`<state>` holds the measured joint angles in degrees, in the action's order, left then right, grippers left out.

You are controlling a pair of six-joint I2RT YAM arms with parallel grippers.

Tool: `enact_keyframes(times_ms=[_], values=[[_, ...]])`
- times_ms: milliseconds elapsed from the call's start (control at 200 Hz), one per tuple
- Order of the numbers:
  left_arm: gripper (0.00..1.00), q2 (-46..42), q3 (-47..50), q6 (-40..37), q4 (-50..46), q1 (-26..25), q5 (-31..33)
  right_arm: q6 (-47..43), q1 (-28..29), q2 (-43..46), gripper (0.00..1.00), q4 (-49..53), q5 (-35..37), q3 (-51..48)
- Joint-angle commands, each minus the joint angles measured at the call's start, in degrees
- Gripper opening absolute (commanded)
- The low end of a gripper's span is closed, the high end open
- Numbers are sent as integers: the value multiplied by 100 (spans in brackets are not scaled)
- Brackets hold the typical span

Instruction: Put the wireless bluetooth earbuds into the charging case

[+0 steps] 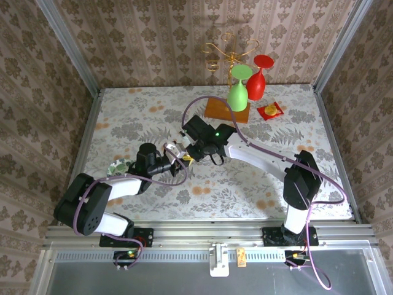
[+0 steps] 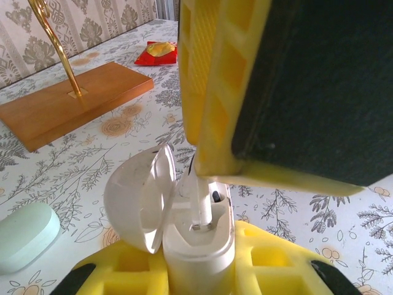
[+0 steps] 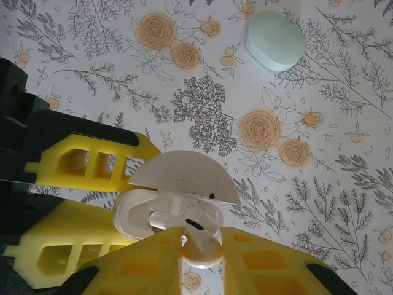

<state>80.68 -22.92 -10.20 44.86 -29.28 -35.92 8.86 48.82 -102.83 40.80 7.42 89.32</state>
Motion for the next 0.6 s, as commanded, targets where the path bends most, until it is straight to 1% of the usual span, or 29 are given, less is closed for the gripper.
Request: enact_keyframes(times_ms=[0, 160, 290, 595], values=[[3, 0, -174, -127, 111, -69, -134, -139, 74, -169, 21, 235, 30, 166], [3, 8, -178, -130, 132, -78, -134, -129, 77, -233, 21, 196, -94, 218], [3, 26, -176, -112, 134, -78, -134, -79, 84, -219, 26, 140, -148, 201], [3, 85, -152, -70, 218, -78, -139, 219, 32, -156, 26, -60, -324, 113]])
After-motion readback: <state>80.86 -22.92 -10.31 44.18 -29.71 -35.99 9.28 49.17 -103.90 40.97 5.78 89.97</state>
